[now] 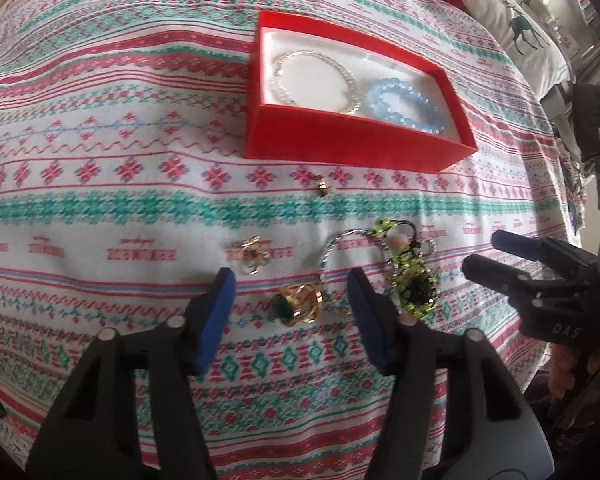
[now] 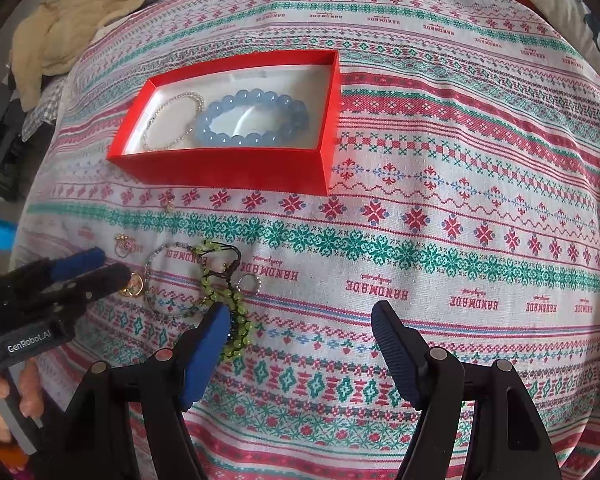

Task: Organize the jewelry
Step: 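Move both tools back to the remaining jewelry beside the box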

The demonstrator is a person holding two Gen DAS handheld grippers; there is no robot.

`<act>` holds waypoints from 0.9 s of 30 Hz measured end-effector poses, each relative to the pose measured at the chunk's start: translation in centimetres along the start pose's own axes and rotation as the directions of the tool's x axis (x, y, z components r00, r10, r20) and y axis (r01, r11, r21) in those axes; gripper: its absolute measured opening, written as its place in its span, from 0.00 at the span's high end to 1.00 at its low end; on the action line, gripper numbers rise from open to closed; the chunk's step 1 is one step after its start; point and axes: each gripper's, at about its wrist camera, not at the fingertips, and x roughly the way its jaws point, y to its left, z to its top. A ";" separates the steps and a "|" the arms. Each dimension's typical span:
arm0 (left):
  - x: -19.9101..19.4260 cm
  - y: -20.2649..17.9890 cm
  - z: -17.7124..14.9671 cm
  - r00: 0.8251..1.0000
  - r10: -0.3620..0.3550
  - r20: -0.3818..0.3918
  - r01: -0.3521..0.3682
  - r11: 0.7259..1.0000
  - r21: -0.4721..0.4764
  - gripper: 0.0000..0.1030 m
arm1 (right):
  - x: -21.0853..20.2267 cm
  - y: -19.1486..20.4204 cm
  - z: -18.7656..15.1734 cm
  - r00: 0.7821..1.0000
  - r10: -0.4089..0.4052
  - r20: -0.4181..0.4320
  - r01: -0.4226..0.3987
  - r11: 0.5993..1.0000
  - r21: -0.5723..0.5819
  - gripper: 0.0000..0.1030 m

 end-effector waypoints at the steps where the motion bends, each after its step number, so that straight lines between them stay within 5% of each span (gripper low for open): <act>1: 0.3 -0.2 0.3 1.000 -0.006 -0.004 0.006 1.000 0.003 0.54 | 0.0 0.0 0.0 1.000 -0.001 0.000 0.001 1.000 -0.002 0.28; 15: 3.1 -3.0 2.2 0.999 0.033 -0.032 -0.031 0.998 0.062 0.94 | 0.5 0.3 0.7 1.000 0.005 0.006 -0.005 1.000 0.001 0.28; 27: -0.4 -1.6 1.6 0.995 0.085 0.051 -0.087 0.995 0.040 0.96 | 0.5 2.2 1.4 0.998 0.052 0.027 -0.052 0.999 -0.007 0.29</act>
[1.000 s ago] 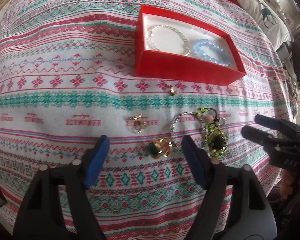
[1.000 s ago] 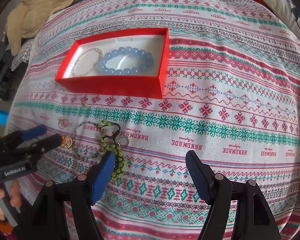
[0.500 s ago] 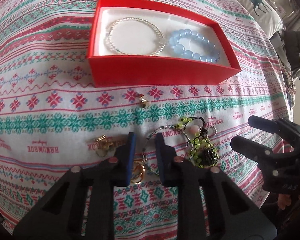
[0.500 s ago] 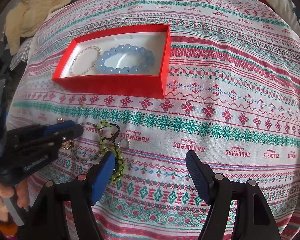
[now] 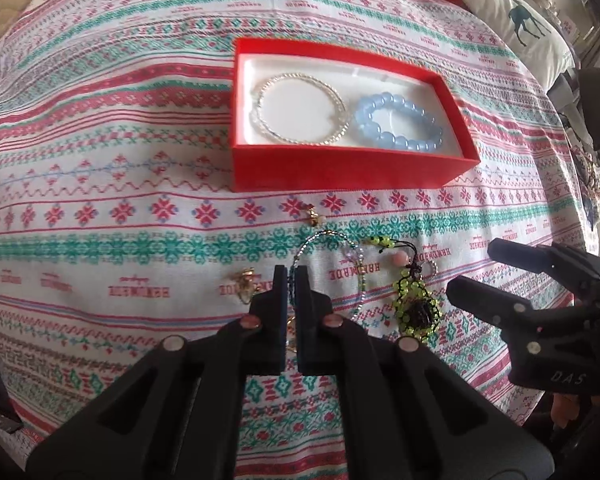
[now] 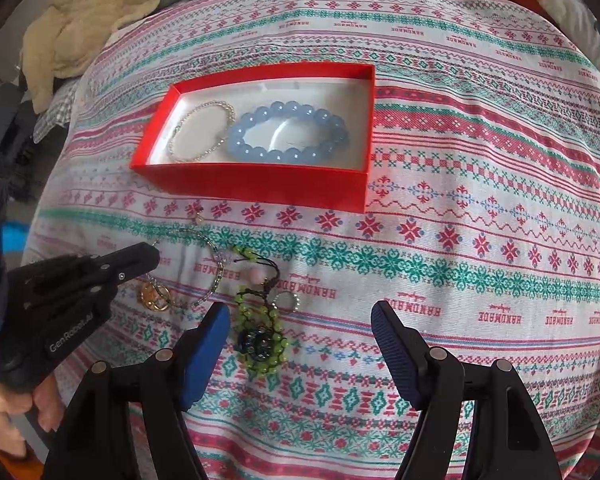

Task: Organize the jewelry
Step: 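Move both tools back to the remaining jewelry beside the box, then grasp the thin dark beaded bracelet with the left tool while the right tool grasps the green beaded bracelet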

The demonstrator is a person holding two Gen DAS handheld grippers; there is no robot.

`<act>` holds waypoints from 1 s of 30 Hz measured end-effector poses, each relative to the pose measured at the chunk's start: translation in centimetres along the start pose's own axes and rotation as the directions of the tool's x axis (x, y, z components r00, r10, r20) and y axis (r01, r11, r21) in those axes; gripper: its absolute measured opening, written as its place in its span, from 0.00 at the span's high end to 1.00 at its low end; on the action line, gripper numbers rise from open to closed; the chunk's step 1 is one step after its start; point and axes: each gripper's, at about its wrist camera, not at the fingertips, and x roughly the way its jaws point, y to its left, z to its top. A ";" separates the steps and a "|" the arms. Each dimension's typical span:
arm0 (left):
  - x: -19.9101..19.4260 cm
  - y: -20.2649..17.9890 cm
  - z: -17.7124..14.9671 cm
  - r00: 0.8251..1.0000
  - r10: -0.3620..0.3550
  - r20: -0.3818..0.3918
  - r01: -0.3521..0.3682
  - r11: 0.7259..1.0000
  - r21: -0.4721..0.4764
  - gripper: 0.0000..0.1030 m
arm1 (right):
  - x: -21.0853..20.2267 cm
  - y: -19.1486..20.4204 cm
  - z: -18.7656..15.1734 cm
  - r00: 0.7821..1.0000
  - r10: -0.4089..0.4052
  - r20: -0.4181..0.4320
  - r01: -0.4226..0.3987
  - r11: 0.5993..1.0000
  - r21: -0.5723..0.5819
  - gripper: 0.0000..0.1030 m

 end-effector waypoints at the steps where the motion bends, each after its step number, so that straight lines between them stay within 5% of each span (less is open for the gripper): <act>1: -0.3 0.2 0.0 1.000 -0.004 0.009 0.004 1.000 -0.005 0.96 | 0.0 0.1 0.0 1.000 0.007 0.003 -0.007 1.000 -0.002 0.34; 7: -1.6 0.8 -0.3 0.999 -0.010 0.038 0.011 1.000 -0.015 0.96 | 0.7 2.2 0.1 0.995 0.099 -0.029 -0.100 0.995 -0.023 0.58; 13: -1.5 1.5 -0.6 1.000 -0.005 0.031 0.006 1.000 -0.022 0.96 | 2.7 4.0 0.0 0.991 0.115 -0.075 -0.119 0.992 -0.048 0.67; 30: -1.7 1.8 -1.1 1.000 -0.003 0.024 0.004 0.999 -0.046 0.96 | 5.4 4.9 0.5 0.998 0.036 -0.054 -0.040 0.996 -0.077 0.93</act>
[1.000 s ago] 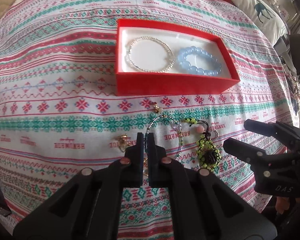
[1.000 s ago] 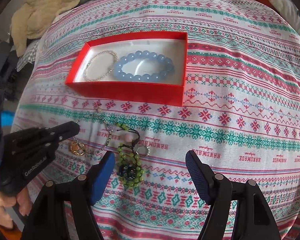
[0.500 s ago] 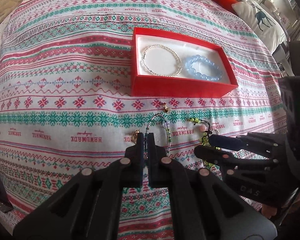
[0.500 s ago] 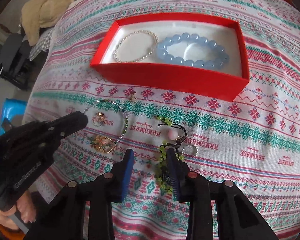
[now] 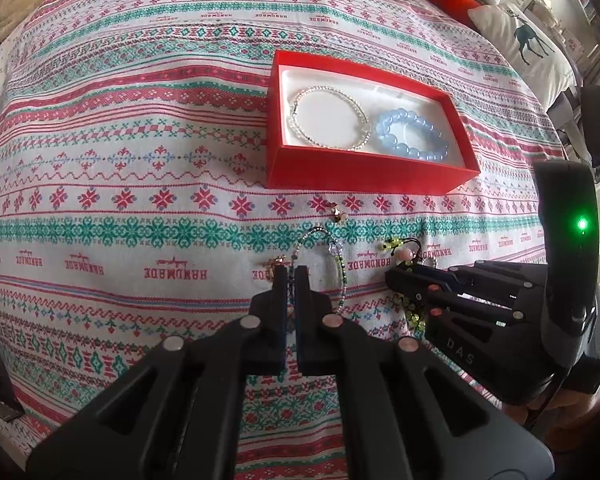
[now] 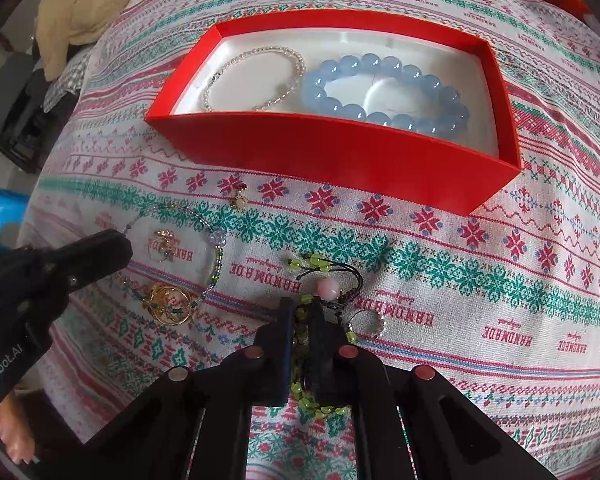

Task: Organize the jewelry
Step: 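Grasp the thin dark beaded bracelet with the left tool while the right tool grasps the green beaded bracelet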

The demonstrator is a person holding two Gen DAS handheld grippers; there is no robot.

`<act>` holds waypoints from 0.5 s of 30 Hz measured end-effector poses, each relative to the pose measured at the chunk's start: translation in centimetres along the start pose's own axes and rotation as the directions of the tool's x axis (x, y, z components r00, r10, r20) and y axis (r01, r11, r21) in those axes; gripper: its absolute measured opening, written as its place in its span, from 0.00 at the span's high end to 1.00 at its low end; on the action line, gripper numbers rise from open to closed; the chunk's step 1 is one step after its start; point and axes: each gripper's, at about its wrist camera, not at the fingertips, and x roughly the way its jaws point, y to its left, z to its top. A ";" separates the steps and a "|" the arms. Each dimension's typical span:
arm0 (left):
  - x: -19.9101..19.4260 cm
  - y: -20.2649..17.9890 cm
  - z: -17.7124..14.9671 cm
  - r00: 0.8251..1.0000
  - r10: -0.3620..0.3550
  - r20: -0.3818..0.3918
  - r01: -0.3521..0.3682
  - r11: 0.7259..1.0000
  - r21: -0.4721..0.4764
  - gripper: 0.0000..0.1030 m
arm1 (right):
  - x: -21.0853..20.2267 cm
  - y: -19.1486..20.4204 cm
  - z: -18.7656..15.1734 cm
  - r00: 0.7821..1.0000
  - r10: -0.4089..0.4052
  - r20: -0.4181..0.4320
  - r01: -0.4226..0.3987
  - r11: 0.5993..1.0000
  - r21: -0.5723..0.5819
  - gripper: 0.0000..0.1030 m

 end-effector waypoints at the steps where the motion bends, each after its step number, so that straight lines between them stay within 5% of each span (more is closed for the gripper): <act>1: -0.2 0.0 0.0 1.000 -0.003 0.003 0.003 1.000 -0.002 0.96 | -0.3 -0.1 -0.1 1.000 0.005 0.004 -0.005 1.000 0.003 0.94; 15: -2.9 -0.8 0.1 0.997 -0.051 0.059 0.051 0.999 0.003 0.96 | -7.8 0.0 -1.6 0.985 0.101 0.139 -0.100 0.995 -0.013 0.94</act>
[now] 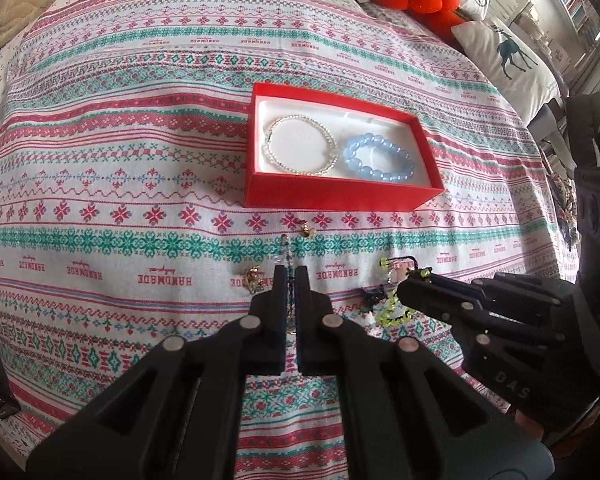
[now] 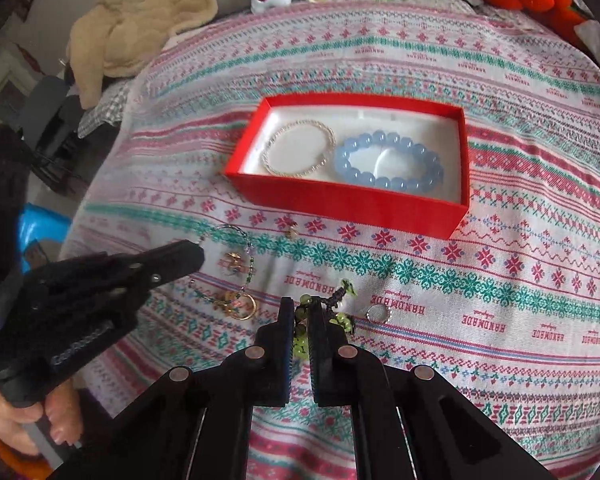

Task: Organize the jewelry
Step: 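Carry both bracelets over the red box with both tools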

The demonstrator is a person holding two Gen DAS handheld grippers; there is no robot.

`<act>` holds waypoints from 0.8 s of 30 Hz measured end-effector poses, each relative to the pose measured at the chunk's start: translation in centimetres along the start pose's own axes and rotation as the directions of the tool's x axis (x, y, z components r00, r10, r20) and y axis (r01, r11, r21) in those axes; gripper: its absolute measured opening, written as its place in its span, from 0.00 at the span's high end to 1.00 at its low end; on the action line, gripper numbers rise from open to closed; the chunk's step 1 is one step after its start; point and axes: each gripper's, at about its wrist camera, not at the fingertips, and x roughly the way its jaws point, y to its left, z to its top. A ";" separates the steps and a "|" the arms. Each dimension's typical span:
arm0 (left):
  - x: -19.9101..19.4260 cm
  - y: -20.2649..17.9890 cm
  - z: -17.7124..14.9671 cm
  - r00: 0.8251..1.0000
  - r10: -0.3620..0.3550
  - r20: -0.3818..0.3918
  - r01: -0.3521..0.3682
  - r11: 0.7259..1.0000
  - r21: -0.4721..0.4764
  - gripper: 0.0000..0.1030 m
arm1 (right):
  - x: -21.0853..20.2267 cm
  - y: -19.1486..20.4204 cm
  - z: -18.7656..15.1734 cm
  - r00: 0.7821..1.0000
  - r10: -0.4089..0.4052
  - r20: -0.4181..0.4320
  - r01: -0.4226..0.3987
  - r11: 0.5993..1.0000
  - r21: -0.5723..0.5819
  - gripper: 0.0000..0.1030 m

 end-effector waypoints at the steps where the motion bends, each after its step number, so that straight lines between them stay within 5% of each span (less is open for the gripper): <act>1: -0.3 -0.1 0.0 1.000 -0.004 0.006 0.004 1.000 0.003 0.96 | -0.4 0.2 0.1 1.000 0.002 0.010 -0.002 1.000 -0.002 0.94; 24: -3.3 -2.9 2.8 0.990 -0.069 0.120 0.066 0.998 0.023 0.96 | -5.2 -1.3 1.5 0.989 0.013 0.146 -0.017 0.999 0.031 0.94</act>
